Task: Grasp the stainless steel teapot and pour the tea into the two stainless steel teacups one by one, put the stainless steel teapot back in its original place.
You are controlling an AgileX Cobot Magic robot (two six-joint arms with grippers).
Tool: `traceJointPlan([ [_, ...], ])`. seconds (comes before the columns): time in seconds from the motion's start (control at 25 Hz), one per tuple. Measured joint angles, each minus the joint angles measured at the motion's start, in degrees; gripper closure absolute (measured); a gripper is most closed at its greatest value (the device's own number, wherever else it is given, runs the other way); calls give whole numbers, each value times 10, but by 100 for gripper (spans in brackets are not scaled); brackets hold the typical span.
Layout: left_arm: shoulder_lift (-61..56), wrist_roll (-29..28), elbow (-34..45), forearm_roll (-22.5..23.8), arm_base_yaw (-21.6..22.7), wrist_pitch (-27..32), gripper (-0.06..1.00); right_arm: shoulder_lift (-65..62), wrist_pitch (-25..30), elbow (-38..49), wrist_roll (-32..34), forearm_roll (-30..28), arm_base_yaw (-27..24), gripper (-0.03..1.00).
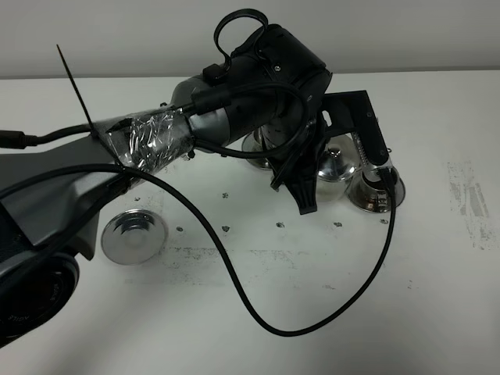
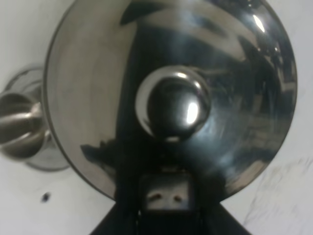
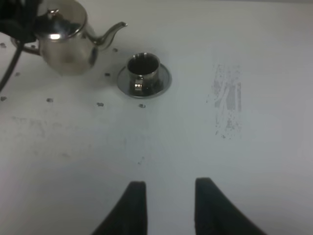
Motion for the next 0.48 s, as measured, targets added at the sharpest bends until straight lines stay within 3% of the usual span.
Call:
traceJointPlan([
  [0.2, -1, -25, 44, -43, 0, -39, 75, 0, 0, 0, 0, 0, 0, 74],
  [0.48, -32, -44, 126, -67, 11, -101, 75, 0, 0, 0, 0, 0, 0, 74],
])
